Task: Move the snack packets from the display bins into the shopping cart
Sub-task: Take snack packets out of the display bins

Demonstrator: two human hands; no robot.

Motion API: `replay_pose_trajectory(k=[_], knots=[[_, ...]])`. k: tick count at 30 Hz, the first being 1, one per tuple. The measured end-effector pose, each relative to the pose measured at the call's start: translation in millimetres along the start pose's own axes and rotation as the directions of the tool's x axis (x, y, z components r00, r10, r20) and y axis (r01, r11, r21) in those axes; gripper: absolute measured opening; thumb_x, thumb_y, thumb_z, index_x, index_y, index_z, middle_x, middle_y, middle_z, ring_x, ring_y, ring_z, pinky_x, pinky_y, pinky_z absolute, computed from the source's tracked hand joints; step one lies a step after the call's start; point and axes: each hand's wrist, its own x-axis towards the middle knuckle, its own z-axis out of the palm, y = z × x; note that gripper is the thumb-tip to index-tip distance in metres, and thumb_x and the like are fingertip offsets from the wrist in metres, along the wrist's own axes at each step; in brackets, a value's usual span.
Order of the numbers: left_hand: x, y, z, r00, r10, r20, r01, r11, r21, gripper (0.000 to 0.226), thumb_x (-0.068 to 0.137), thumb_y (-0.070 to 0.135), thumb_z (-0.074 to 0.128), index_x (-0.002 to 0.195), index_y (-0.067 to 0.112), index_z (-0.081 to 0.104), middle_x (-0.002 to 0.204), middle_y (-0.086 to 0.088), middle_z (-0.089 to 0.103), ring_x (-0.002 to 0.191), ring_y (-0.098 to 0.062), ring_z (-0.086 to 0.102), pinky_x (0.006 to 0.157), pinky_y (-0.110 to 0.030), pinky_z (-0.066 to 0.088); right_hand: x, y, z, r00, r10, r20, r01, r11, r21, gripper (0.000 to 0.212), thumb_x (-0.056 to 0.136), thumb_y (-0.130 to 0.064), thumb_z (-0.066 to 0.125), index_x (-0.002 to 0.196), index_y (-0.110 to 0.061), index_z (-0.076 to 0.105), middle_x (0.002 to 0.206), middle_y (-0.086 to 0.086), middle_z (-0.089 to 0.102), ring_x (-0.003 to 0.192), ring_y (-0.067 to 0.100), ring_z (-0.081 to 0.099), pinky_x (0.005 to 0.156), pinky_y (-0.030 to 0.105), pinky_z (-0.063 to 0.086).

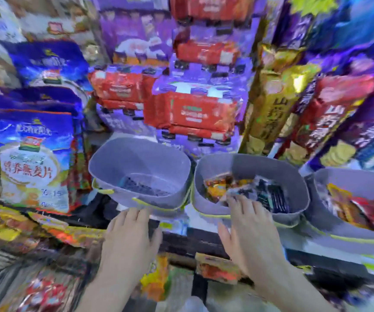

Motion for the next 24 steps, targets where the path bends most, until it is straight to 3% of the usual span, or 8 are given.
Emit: replay_pose_trajectory(k=[2, 6, 9, 13, 17, 21, 22, 24], knots=[[20, 28, 4, 0.997, 0.076, -0.033, -0.076, 0.997, 0.001, 0.034, 0.083, 0.028, 0.081, 0.106, 0.004, 0.074, 0.102, -0.018, 0.074, 0.093, -0.045, 0.07, 0.081, -0.053, 0.059, 3, 34, 0, 0.999, 0.038, 0.003, -0.038, 0.999, 0.004, 0.063, 0.083, -0.044, 0.078, 0.133, -0.008, 0.065, 0.125, 0.014, 0.067, 0.108, 0.038, 0.064, 0.091, 0.049, 0.055], [62, 66, 4, 0.989, 0.143, -0.041, -0.146, 0.986, -0.085, 0.048, 0.088, 0.03, 0.083, 0.125, 0.005, 0.069, 0.117, -0.016, 0.073, 0.109, -0.043, 0.067, 0.091, -0.05, 0.056, 19, 93, 0, 0.995, 0.099, 0.023, -0.1, 0.994, 0.037, 0.054, 0.095, -0.041, 0.064, 0.136, -0.007, 0.059, 0.133, 0.013, 0.062, 0.115, 0.038, 0.06, 0.097, 0.045, 0.051], [95, 85, 10, 0.975, 0.204, -0.087, -0.215, 0.967, -0.14, 0.054, 0.095, 0.036, 0.074, 0.14, 0.009, 0.06, 0.127, -0.014, 0.069, 0.118, -0.04, 0.061, 0.098, -0.048, 0.05, 40, 130, 1, 0.975, 0.111, 0.191, -0.145, 0.975, 0.17, 0.059, 0.105, -0.048, 0.048, 0.155, -0.019, 0.037, 0.153, 0.003, 0.045, 0.135, 0.026, 0.048, 0.108, 0.034, 0.039], [142, 108, 24, 0.957, 0.26, -0.131, -0.282, 0.939, -0.194, 0.064, 0.103, 0.042, 0.059, 0.156, 0.012, 0.043, 0.154, -0.009, 0.053, 0.14, -0.032, 0.048, 0.114, -0.044, 0.04, 70, 156, 5, 0.951, 0.106, 0.289, -0.187, 0.945, 0.267, 0.055, 0.103, -0.043, 0.058, 0.154, -0.026, 0.042, 0.154, 0.0, 0.046, 0.121, 0.019, 0.063, 0.094, 0.032, 0.049], [173, 117, 43, 0.95, 0.302, -0.073, -0.311, 0.933, -0.18, 0.071, 0.105, 0.044, 0.054, 0.163, 0.01, 0.029, 0.167, -0.008, 0.037, 0.152, -0.027, 0.034, 0.123, -0.04, 0.032, 97, 164, 16, 0.93, 0.122, 0.346, -0.21, 0.951, 0.229, 0.058, 0.102, -0.031, 0.061, 0.156, -0.023, 0.04, 0.157, 0.002, 0.045, 0.137, 0.022, 0.05, 0.109, 0.037, 0.045], [182, 113, 58, 0.933, 0.358, -0.04, -0.36, 0.928, -0.092, 0.072, 0.101, 0.041, 0.06, 0.161, 0.007, 0.038, 0.161, -0.013, 0.046, 0.141, -0.032, 0.049, 0.118, -0.043, 0.039, 124, 164, 28, 0.879, 0.15, 0.452, -0.22, 0.969, 0.108, 0.072, 0.104, -0.02, 0.055, 0.164, -0.014, 0.017, 0.169, 0.008, 0.025, 0.151, 0.025, 0.034, 0.119, 0.039, 0.034], [183, 112, 59, 0.93, 0.365, -0.042, -0.367, 0.928, -0.071, 0.072, 0.1, 0.042, 0.061, 0.159, 0.007, 0.04, 0.159, -0.013, 0.048, 0.137, -0.032, 0.052, 0.116, -0.044, 0.042, 130, 162, 30, 0.852, 0.179, 0.492, -0.242, 0.968, 0.065, 0.072, 0.104, -0.021, 0.055, 0.164, -0.011, 0.017, 0.169, 0.012, 0.026, 0.151, 0.028, 0.035, 0.119, 0.04, 0.035], [186, 112, 61, 0.928, 0.37, -0.045, -0.372, 0.927, -0.047, 0.072, 0.098, 0.043, 0.061, 0.158, 0.007, 0.043, 0.155, -0.013, 0.051, 0.132, -0.032, 0.055, 0.112, -0.044, 0.045, 137, 160, 33, 0.814, 0.205, 0.544, -0.27, 0.962, 0.042, 0.06, 0.102, -0.022, 0.059, 0.156, -0.01, 0.035, 0.157, 0.018, 0.044, 0.139, 0.035, 0.048, 0.112, 0.044, 0.043]])
